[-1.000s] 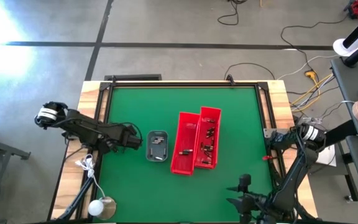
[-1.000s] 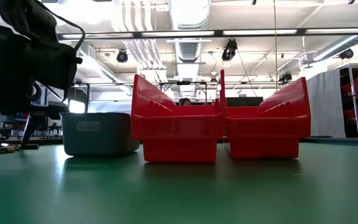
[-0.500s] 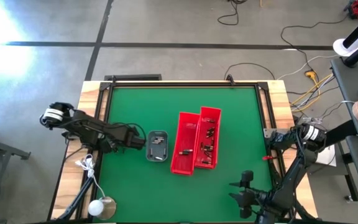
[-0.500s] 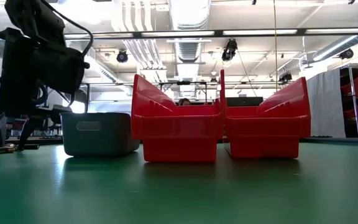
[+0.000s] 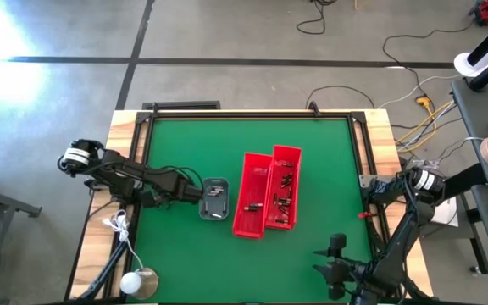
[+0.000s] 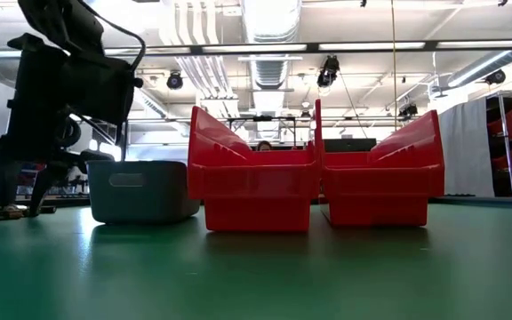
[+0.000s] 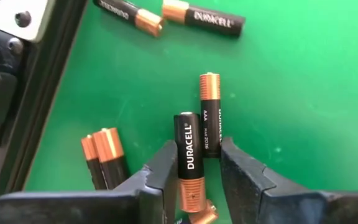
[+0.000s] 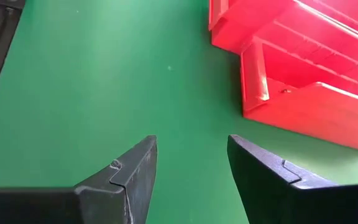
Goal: Sort batteries
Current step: Put the big black battery into the left red bin
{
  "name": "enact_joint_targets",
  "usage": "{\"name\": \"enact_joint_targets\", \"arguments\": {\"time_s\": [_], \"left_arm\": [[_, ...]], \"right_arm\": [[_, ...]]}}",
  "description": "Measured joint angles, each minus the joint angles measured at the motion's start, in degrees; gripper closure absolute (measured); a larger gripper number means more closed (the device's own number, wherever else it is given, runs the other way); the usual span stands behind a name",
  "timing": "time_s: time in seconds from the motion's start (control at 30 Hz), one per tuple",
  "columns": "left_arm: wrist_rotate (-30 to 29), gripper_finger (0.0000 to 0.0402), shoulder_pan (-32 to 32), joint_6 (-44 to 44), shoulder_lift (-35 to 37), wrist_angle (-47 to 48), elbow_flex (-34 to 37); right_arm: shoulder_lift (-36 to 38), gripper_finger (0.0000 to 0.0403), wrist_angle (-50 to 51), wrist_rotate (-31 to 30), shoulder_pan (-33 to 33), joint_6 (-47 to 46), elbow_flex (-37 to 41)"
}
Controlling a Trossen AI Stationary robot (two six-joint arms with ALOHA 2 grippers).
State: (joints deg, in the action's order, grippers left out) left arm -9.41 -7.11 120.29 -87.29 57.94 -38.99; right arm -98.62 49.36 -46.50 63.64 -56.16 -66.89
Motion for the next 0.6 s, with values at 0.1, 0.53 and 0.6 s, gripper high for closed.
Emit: {"name": "enact_joint_targets", "arguments": {"time_s": [0.1, 0.53, 0.6], "left_arm": [[0.9, 0.0312, 0.0, -1.8, 0.0, -0.3, -0.3], [4.6, 0.0281, -1.2, -5.8, 0.0, -1.2, -1.3], [4.7, 0.0280, -1.5, -5.8, 0.0, -1.2, -1.1]], "right_arm": [[0.1, 0.0215, -0.1, 0.0, 0.0, 0.5, -0.3], [0.1, 0.0216, 0.0, 0.2, 0.0, 0.6, -0.3], [0.1, 0.0215, 0.0, 0.2, 0.0, 0.6, -0.3]]}}
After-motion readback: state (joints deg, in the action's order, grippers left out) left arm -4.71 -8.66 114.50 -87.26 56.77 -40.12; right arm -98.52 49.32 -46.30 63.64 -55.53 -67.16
